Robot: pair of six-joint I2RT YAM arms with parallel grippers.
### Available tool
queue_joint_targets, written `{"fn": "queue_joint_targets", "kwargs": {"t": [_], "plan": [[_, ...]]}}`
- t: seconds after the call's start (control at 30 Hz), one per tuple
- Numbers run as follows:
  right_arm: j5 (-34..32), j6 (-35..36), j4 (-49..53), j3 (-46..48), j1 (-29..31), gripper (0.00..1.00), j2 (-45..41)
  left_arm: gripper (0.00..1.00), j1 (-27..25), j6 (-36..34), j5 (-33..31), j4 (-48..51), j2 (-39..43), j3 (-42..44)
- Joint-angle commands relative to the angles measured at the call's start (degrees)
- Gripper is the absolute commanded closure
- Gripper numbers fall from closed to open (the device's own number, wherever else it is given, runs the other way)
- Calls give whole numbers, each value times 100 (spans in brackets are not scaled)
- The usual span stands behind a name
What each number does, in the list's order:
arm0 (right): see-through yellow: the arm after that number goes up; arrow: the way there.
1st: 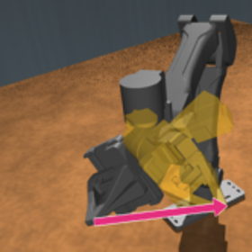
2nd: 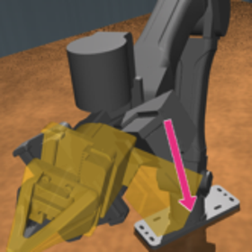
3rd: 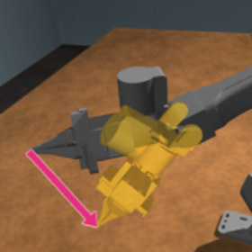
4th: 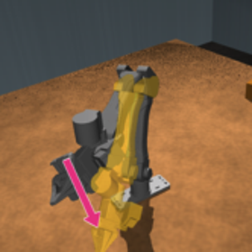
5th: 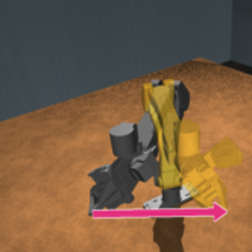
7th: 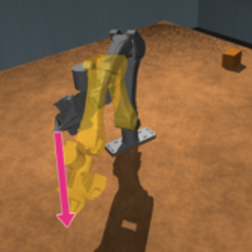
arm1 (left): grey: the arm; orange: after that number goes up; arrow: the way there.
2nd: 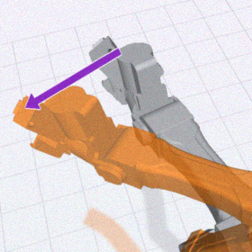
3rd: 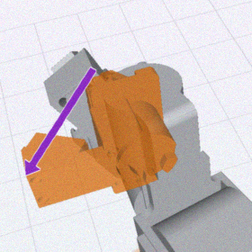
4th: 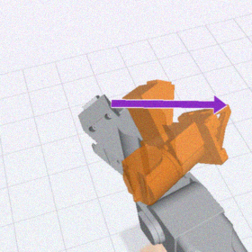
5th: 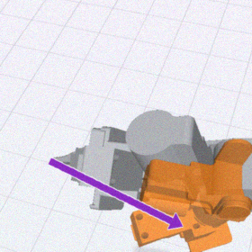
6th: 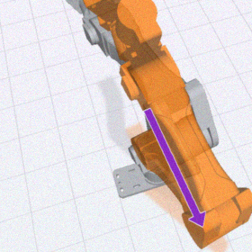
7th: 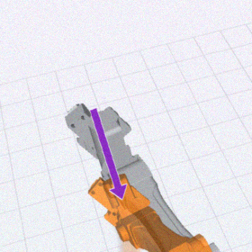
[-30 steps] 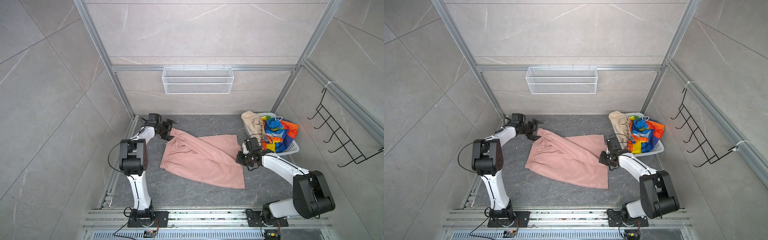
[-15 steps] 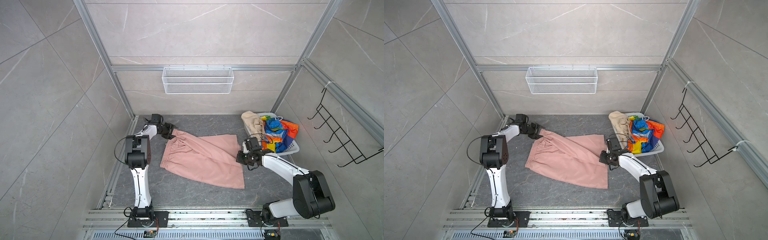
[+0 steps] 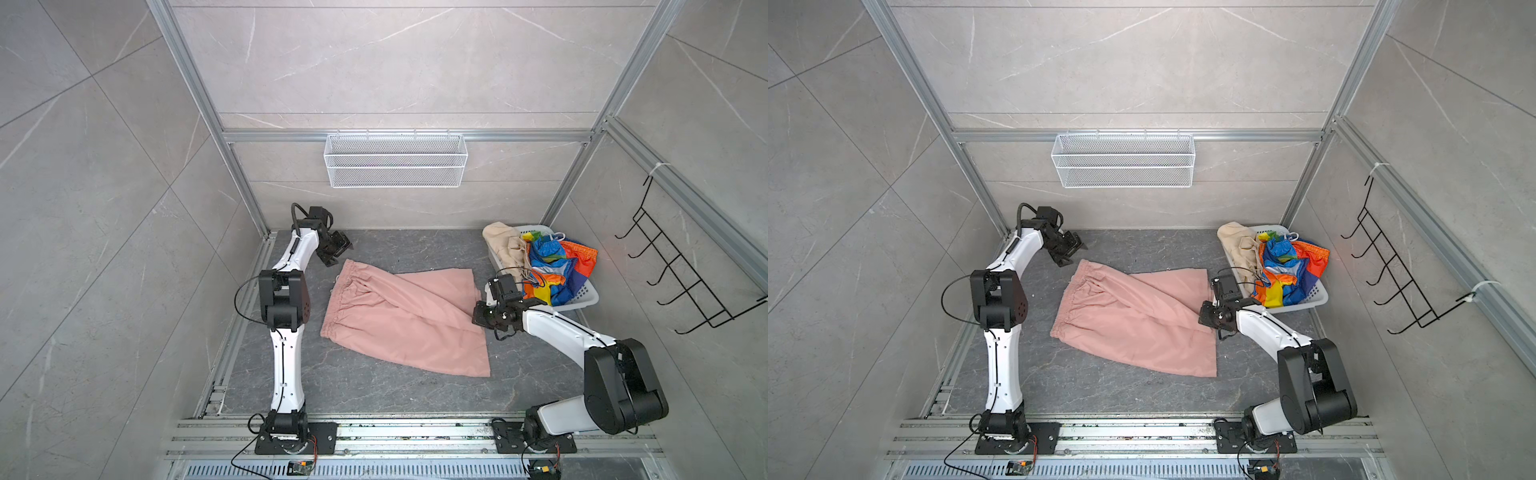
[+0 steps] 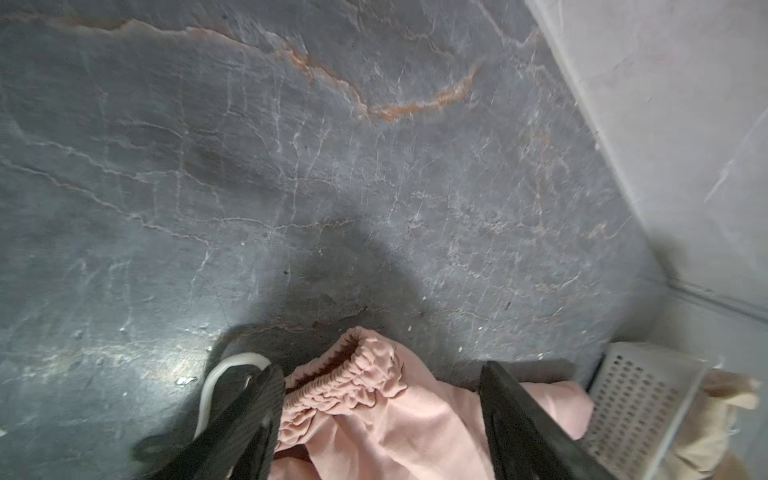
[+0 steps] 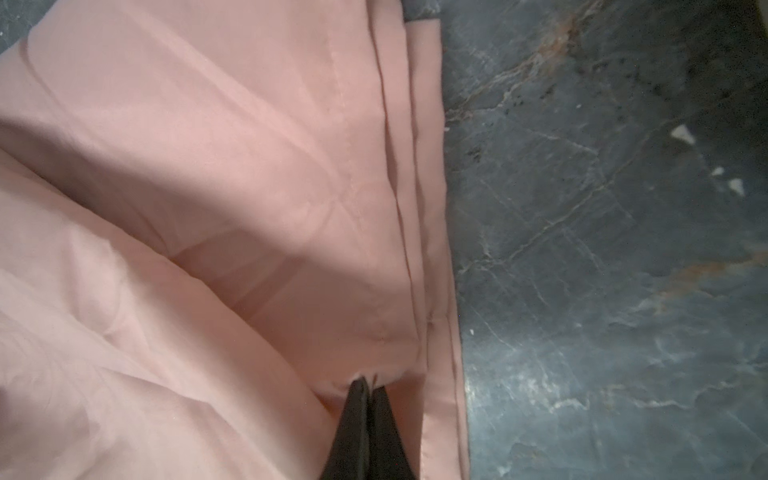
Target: Fold and stack the shorts
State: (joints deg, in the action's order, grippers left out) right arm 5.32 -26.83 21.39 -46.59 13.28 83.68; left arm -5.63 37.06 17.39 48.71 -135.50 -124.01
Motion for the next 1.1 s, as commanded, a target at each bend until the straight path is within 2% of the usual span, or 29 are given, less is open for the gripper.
{"fn": "queue_joint_targets", "kwargs": {"t": [0.0, 0.13, 0.3, 0.43, 0.67, 0.77, 0.9, 0.93, 1.07], "plan": [[-53, 134, -42, -78, 24, 100, 87, 26, -111, -808, -379, 335, -225, -53], [-39, 134, -29, -72, 26, 100, 46, 29, -161, -921, -271, 198, -379, -161], [-19, 109, -29, -53, 26, 100, 26, 38, -175, -1109, -341, -23, -459, -97], [22, 107, -21, -38, 23, 100, -1, 39, -167, -1256, -609, -344, -378, 156], [4, 108, 27, -35, 25, 100, -36, 42, -175, -1266, -309, -895, -388, 476], [19, 73, 7, -13, 22, 100, -40, 55, -176, -1239, -88, -1054, -422, 573], [13, 64, -3, -8, 24, 100, -1, 95, -176, -1114, 210, -1323, -346, 817], [13, 64, -3, -25, 21, 100, 21, 100, -175, -1090, 278, -1377, -309, 857], [30, 64, 3, -108, 26, 100, 102, 100, -168, -1038, 430, -1412, -155, 861]]}}
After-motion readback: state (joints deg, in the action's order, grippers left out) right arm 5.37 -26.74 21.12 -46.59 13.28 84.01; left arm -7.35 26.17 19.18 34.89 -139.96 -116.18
